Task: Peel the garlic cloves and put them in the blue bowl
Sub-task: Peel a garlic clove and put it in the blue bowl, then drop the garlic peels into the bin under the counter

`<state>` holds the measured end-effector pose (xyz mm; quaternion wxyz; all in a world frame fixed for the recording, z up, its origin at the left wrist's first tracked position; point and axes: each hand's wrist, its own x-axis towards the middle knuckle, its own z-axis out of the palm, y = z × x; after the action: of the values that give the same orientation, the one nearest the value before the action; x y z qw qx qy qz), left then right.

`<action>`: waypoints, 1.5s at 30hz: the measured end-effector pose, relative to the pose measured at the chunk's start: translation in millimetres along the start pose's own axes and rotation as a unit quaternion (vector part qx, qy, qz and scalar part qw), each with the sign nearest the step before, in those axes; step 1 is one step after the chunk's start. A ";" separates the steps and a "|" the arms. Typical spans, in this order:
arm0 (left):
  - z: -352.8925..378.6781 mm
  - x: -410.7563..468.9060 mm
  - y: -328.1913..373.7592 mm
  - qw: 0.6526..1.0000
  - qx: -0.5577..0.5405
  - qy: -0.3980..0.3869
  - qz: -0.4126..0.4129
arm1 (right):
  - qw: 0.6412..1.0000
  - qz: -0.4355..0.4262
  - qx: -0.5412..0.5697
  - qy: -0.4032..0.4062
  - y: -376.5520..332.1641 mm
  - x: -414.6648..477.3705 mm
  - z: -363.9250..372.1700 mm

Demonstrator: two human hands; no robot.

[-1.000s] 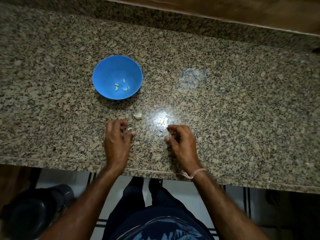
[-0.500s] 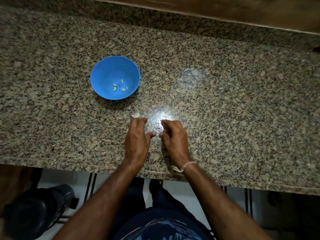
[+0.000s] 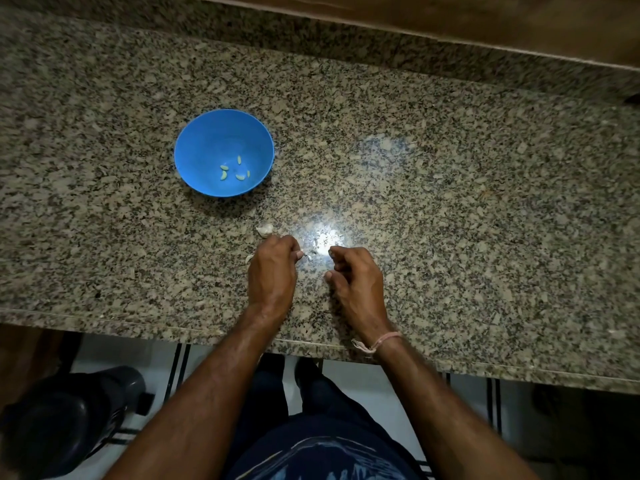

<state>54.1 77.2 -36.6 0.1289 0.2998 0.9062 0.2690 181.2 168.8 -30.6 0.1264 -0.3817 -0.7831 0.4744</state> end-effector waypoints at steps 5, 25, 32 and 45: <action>-9.6 -4.3 0.1 0.995 -0.081 0.018 -0.058 | 0.997 -0.035 -0.066 -0.025 -3.6 9.1 10.1; -30.4 -24.3 -19.4 0.961 -0.196 0.072 -0.179 | 0.974 -0.154 -0.169 -0.010 -19.4 35.6 45.6; -33.9 -31.1 -22.0 0.971 -0.181 0.066 -0.141 | 0.931 -0.187 -0.314 0.011 -19.6 37.2 47.2; -81.2 -102.4 -78.7 0.933 -0.258 0.128 -0.215 | 0.881 0.293 0.312 -0.204 -85.7 -29.9 96.4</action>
<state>65.4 -72.0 -6.9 0.1393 0.0173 0.8571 0.4957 106.4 62.8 -3.6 -0.0685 -0.4295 -0.4556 0.7767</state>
